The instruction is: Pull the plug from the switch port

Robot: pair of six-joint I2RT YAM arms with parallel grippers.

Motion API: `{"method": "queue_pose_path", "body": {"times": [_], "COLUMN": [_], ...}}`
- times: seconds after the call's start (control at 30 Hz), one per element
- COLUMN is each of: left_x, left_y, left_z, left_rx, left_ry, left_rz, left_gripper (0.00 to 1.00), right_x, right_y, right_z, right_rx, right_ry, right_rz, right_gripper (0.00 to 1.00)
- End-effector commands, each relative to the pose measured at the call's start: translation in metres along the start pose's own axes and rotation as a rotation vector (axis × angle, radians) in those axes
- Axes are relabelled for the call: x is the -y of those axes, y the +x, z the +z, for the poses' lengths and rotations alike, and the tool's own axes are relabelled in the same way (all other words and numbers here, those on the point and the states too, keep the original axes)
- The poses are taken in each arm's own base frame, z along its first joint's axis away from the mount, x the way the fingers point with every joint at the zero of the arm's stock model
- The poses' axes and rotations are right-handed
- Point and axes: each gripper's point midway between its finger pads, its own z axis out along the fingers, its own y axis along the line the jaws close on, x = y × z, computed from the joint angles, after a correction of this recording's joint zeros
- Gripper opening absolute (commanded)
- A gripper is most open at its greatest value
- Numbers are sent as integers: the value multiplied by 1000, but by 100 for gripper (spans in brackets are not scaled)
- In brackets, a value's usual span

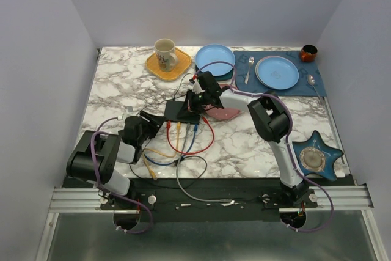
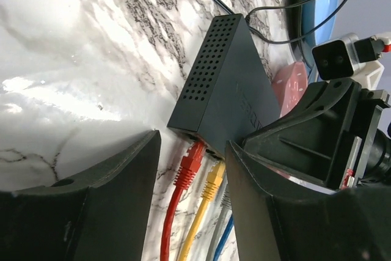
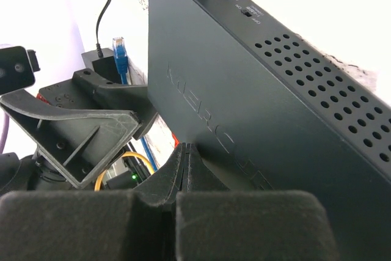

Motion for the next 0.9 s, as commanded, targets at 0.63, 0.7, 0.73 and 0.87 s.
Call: {"method": "queue_pose_path", "body": {"times": [0.63,0.7,0.73,0.87], "left_x": [-24,-26,-26,-29], "left_y": [47,48,49,51], "left_z": [-3,-2,-1,3], "left_rx": [-159,-162,-164,-173], "left_ry": [4,-4,-6,-23], "left_rz": [-51,-54,-57,-80], "left_gripper": [57,57,57,52], "right_x": [14,15,15,16], "right_y": [-1,0,0,-1], "right_z": [8,9,9,9], "right_rx": [-11,-13,-13,-12], "right_ry": [25,28,28,33], "right_rz": [21,24,25,30], "right_gripper": [1,1,1,1]}}
